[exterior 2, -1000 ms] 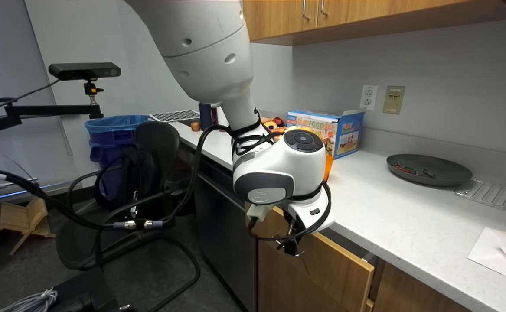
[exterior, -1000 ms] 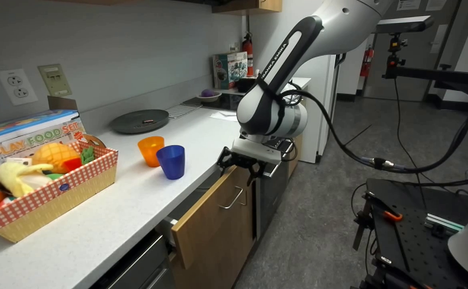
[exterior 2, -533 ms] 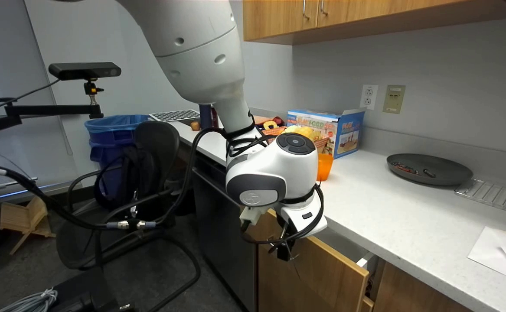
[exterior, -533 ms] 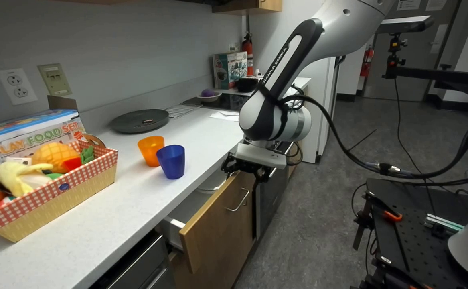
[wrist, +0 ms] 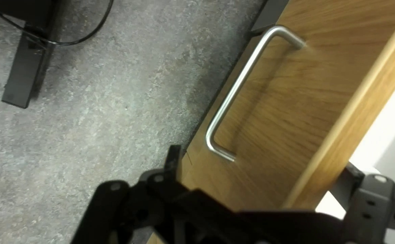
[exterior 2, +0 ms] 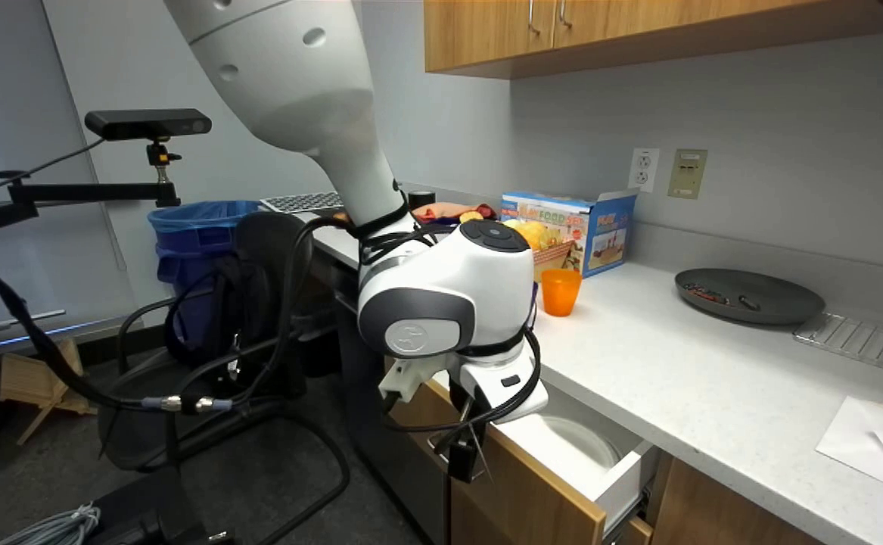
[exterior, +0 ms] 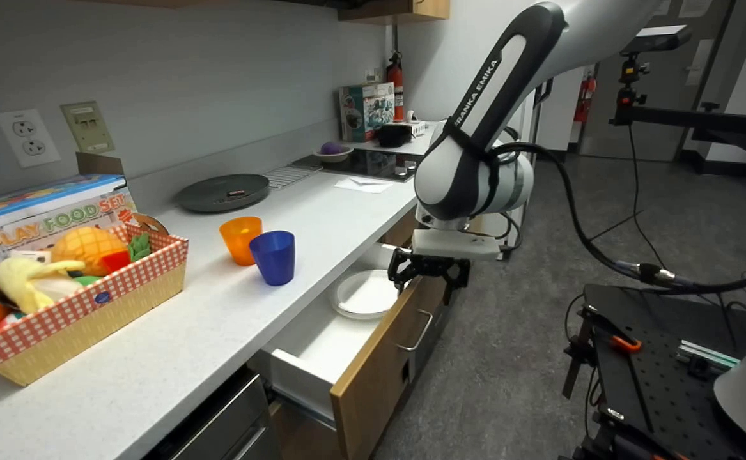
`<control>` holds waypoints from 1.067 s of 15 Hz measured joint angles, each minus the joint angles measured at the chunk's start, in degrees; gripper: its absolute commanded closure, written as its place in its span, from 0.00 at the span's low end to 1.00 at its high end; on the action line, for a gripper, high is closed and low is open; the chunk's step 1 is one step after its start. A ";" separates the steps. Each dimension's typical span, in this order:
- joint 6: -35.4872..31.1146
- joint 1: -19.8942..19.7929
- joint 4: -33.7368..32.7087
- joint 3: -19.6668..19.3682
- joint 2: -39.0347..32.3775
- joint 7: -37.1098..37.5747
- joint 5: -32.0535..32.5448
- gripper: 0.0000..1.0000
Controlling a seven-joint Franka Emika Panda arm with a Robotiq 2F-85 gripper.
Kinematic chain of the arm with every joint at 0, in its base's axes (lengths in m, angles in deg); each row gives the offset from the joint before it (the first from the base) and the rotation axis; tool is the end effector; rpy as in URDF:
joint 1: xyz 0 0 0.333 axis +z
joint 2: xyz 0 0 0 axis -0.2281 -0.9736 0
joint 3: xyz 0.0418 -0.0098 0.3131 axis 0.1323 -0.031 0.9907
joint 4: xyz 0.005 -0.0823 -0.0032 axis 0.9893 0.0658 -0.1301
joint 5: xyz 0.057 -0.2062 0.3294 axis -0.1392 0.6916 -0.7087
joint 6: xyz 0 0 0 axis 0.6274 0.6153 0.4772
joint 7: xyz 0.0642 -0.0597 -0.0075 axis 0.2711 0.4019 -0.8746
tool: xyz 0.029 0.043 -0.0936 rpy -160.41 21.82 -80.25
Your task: Open the drawer on the left
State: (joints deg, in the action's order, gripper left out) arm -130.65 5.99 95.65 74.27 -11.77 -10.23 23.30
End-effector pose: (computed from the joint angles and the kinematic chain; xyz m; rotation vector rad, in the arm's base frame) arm 0.4917 -0.0767 0.1774 -2.4970 1.5579 -0.0386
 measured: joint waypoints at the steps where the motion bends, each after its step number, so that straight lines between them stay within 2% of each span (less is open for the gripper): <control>1: 1.22 1.56 1.44 -1.91 1.29 1.17 2.17 0.00; 6: 6.95 6.79 7.63 -8.07 7.01 8.60 14.33 0.00; 9: 10.82 7.28 10.38 -8.77 9.83 11.88 19.85 0.00; 16: 19.19 7.25 14.92 -8.99 14.59 15.68 27.33 0.00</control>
State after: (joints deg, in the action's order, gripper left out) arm -111.46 13.24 110.57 65.28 2.82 5.45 50.64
